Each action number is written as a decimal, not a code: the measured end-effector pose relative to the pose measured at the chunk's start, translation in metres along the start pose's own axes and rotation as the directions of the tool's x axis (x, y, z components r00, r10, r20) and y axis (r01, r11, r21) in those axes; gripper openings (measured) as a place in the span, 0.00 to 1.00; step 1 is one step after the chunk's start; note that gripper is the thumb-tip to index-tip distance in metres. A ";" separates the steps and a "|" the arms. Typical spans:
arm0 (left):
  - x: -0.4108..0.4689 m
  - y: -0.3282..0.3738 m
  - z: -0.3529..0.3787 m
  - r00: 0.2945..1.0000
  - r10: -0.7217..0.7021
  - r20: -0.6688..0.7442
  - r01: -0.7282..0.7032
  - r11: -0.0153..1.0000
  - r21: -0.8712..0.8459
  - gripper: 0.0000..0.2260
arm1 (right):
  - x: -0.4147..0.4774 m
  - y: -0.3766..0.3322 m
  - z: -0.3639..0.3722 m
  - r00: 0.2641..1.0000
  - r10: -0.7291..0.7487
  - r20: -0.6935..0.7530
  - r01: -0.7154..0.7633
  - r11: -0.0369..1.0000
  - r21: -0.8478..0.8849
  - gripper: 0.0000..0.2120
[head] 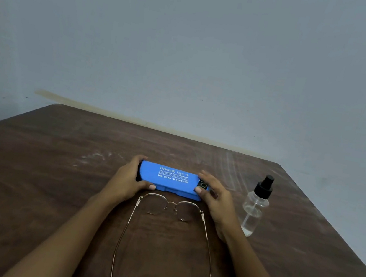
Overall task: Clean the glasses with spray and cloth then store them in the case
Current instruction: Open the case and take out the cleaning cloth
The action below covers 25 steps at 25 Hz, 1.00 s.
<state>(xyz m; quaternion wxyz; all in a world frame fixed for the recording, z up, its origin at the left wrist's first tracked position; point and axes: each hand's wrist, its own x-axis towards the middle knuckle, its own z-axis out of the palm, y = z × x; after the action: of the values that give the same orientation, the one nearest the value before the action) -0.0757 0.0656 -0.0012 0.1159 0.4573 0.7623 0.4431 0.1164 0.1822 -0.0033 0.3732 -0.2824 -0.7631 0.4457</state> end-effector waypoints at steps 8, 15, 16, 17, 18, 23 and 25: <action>0.003 0.002 -0.002 0.998 0.029 -0.052 -0.027 0.999 0.024 0.32 | 0.033 -0.020 0.005 0.945 -0.194 0.264 0.278 0.901 -0.333 0.16; 0.005 0.002 -0.001 0.998 0.010 -0.055 -0.013 0.999 -0.052 0.32 | 0.044 -0.027 0.005 0.857 -0.240 0.456 0.498 0.609 -0.617 0.20; 0.004 0.002 -0.001 0.999 0.012 -0.050 -0.015 0.999 -0.052 0.32 | 0.044 -0.029 0.005 0.848 -0.242 0.471 0.515 0.583 -0.628 0.20; 0.004 0.003 -0.001 0.999 0.016 -0.046 -0.018 0.998 -0.052 0.32 | 0.044 -0.030 0.006 0.839 -0.254 0.481 0.532 0.567 -0.629 0.19; 0.003 0.003 -0.001 0.999 0.019 -0.042 -0.021 0.998 -0.052 0.31 | 0.044 -0.031 0.006 0.830 -0.269 0.488 0.548 0.558 -0.623 0.19; 0.003 0.003 -0.002 1.000 0.017 -0.022 -0.017 1.000 -0.006 0.32 | 0.048 -0.036 0.008 0.799 -0.245 0.549 0.589 0.505 -0.631 0.17; 0.004 0.004 -0.002 1.000 0.010 -0.014 -0.009 1.000 0.017 0.32 | 0.049 -0.038 0.009 0.787 -0.243 0.568 0.607 0.474 -0.638 0.17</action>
<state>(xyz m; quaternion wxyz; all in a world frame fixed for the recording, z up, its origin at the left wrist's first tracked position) -0.0769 0.0682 0.0040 0.1044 0.4587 0.7646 0.4405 0.0778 0.1983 0.0429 0.1430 -0.1161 -0.9829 -0.0052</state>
